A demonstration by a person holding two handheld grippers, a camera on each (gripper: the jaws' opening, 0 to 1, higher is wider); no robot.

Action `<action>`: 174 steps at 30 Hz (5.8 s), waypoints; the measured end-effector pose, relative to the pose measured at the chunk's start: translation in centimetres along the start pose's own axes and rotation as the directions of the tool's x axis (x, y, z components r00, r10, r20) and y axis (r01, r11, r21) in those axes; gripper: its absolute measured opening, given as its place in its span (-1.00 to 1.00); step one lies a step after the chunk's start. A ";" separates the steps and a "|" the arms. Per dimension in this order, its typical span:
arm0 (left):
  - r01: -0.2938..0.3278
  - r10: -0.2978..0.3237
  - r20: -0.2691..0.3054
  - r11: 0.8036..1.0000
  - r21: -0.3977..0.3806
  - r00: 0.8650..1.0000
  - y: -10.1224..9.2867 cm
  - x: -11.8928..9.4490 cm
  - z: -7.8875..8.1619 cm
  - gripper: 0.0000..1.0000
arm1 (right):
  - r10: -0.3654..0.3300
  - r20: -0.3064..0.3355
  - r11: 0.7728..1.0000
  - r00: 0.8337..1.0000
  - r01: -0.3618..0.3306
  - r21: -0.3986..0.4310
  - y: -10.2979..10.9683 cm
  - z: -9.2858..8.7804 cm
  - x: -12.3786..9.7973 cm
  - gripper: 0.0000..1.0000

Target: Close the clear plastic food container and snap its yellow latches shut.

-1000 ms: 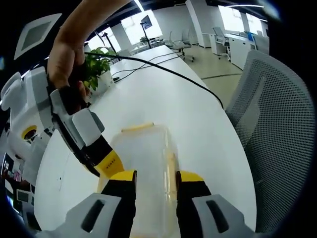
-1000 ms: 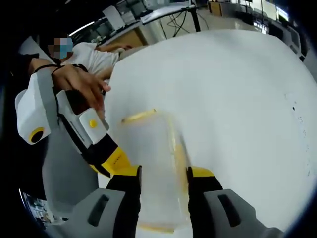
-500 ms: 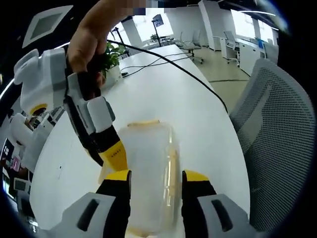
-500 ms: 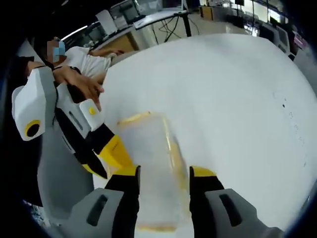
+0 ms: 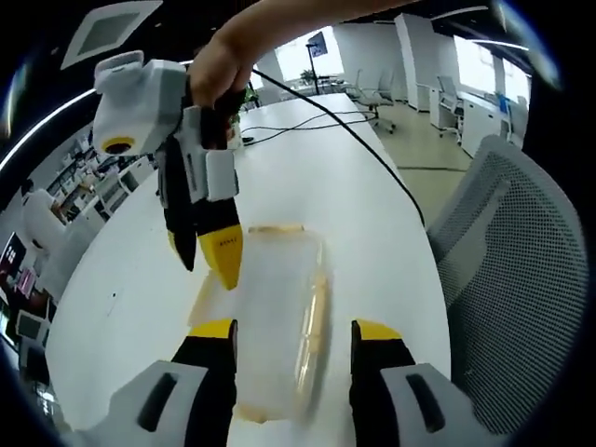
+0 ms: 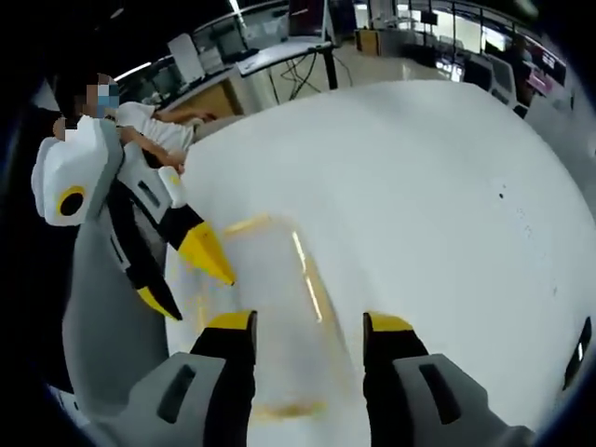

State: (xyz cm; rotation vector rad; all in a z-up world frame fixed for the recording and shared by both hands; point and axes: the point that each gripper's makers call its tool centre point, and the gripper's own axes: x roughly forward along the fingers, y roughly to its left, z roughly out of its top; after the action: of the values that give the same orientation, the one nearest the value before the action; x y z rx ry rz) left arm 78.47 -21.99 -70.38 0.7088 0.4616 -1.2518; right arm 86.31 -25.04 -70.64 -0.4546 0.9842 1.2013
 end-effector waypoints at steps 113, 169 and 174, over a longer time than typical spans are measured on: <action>-0.168 0.137 -0.115 0.930 -0.327 0.984 4.4 -2.9 -9.6 -0.11 | -0.284 0.190 0.958 0.940 0.286 0.015 4.3 -4.1 1.5 -0.13; -0.197 0.157 -0.139 0.918 -0.345 0.978 6.9 -3.3 -10.6 -0.09 | -0.313 0.191 0.949 0.931 0.314 0.026 2.5 -2.0 2.4 -0.11; -0.200 0.160 -0.141 0.916 -0.347 0.977 6.9 -3.5 -10.8 -0.09 | -0.311 0.192 0.950 0.931 0.313 0.025 2.6 -1.8 2.6 -0.11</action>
State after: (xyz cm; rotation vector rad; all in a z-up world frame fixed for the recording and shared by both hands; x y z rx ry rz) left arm 84.81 -10.92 -74.05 0.4952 0.6819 -0.9232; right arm 83.33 -24.04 -73.21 -0.4697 0.7092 0.9404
